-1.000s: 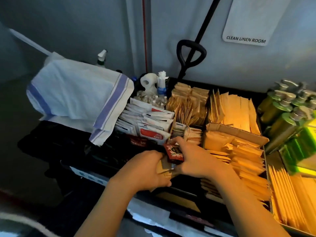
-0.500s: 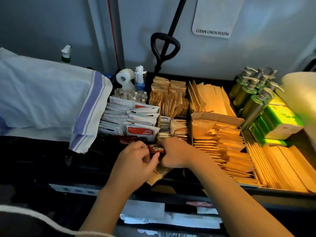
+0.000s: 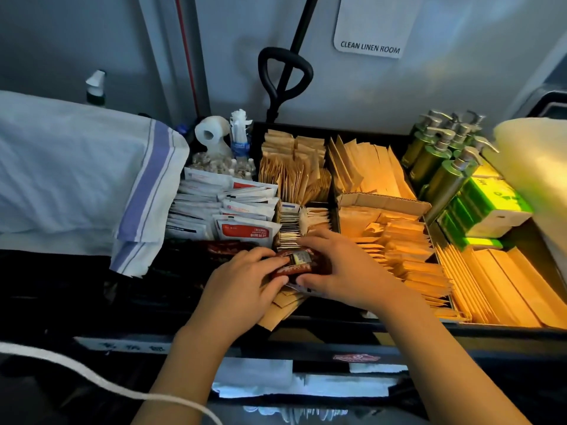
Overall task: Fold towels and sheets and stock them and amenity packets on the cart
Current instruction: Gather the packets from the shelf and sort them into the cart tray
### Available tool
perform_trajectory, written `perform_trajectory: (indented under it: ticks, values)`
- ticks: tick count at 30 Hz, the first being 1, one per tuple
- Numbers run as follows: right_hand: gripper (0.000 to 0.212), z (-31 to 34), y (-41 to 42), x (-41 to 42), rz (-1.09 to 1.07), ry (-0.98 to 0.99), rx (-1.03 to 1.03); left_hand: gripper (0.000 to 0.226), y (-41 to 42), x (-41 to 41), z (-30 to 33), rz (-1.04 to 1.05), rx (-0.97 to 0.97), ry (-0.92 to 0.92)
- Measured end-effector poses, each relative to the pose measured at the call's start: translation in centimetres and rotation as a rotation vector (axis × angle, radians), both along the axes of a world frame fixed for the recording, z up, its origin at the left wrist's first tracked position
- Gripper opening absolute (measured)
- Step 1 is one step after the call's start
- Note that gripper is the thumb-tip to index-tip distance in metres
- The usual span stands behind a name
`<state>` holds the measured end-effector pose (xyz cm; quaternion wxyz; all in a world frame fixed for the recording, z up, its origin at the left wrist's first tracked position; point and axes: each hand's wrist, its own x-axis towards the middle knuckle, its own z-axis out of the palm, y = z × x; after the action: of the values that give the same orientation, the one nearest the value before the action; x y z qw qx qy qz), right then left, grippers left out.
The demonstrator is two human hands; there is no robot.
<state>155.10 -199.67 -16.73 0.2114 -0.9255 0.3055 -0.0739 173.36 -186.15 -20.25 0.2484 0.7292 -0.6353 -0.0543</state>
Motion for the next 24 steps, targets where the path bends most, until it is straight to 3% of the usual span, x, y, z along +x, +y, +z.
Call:
perform_trajectory:
  ticks: [4, 7, 12, 20, 24]
  values:
    - [0.043, 0.4, 0.1, -1.2, -0.042, 0.071, 0.017, 0.038, -0.4, -0.7, -0.1, 0.023, -0.074, 0.124]
    - [0.040, 0.1, 0.4, -1.4, -0.082, 0.064, 0.016, 0.032, -0.4, -1.5, -0.1, 0.071, -0.167, 0.196]
    - [0.034, 0.3, 0.5, -1.3, -0.088, -0.009, 0.045, 0.038, 0.4, -1.1, 0.1, 0.051, -0.140, 0.315]
    - [0.030, 2.3, 1.5, 0.1, -0.020, -0.202, -0.088, 0.023, 0.1, 0.2, 1.7, 0.044, -0.255, 0.246]
    - [0.026, 2.7, 2.2, 1.6, -0.011, -0.349, -0.107, 0.023, 0.5, 2.1, 2.1, 0.090, -0.357, 0.318]
